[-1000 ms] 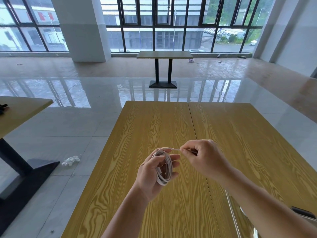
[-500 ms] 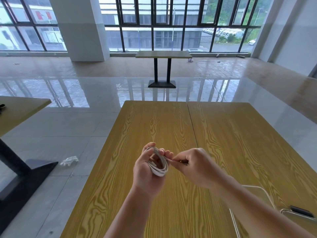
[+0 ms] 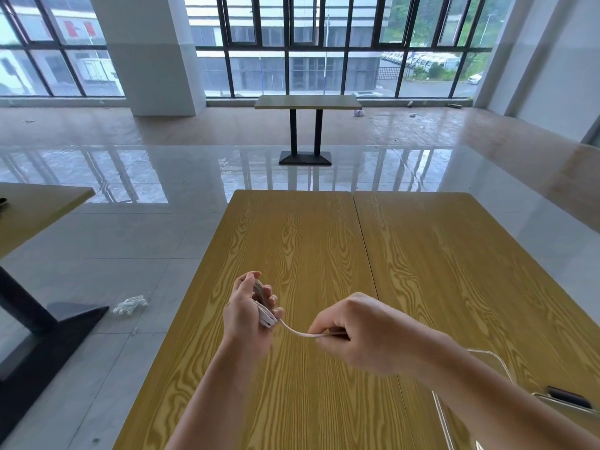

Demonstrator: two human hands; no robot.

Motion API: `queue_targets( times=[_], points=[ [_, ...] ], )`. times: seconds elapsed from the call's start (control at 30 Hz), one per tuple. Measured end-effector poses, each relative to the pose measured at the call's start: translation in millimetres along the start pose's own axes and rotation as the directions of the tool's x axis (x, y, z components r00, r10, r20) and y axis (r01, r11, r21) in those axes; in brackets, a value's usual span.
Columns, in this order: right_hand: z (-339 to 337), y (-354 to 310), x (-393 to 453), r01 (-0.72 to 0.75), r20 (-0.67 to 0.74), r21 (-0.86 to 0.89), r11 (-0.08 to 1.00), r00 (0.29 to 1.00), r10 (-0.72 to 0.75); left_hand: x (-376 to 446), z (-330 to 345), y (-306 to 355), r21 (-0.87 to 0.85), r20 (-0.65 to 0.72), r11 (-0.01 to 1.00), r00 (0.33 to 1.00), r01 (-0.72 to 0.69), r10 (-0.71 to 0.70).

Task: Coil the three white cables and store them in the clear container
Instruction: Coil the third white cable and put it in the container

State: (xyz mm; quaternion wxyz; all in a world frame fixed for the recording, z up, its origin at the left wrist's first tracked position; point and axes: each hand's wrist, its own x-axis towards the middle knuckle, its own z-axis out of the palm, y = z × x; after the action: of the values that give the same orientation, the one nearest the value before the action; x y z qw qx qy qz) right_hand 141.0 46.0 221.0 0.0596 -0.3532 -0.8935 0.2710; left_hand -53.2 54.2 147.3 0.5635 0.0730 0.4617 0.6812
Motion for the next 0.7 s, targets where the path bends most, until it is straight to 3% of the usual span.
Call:
queue_targets(
  times=[0.13,0.3,0.6,0.7],
  points=[
    [-4.1,-4.9,2.5,0.062,-0.027,0.018,0.998,0.998,-0.062,-5.7,6.1,-5.9,0.248,0.029,0.969,0.999,0.006,-0.014],
    [-8.4,-4.8,10.0,0.122,-0.121,0.057,0.991,0.986,-0.115,-19.8,12.7,-11.1,0.444,0.209,0.895,0.968,0.034,-0.141],
    [-16.4,1.9,17.1,0.052,-0.224,0.074,0.996,0.974,-0.035,-32.9,18.3,-19.6,0.639,0.354,0.767,0.864,0.055,-0.357],
    [-16.2,7.5,17.0,0.011,-0.257,0.089,0.996,0.966,0.012,-34.9,16.5,-21.5,0.630,0.430,0.773,0.794,0.077,-0.430]
  ],
)
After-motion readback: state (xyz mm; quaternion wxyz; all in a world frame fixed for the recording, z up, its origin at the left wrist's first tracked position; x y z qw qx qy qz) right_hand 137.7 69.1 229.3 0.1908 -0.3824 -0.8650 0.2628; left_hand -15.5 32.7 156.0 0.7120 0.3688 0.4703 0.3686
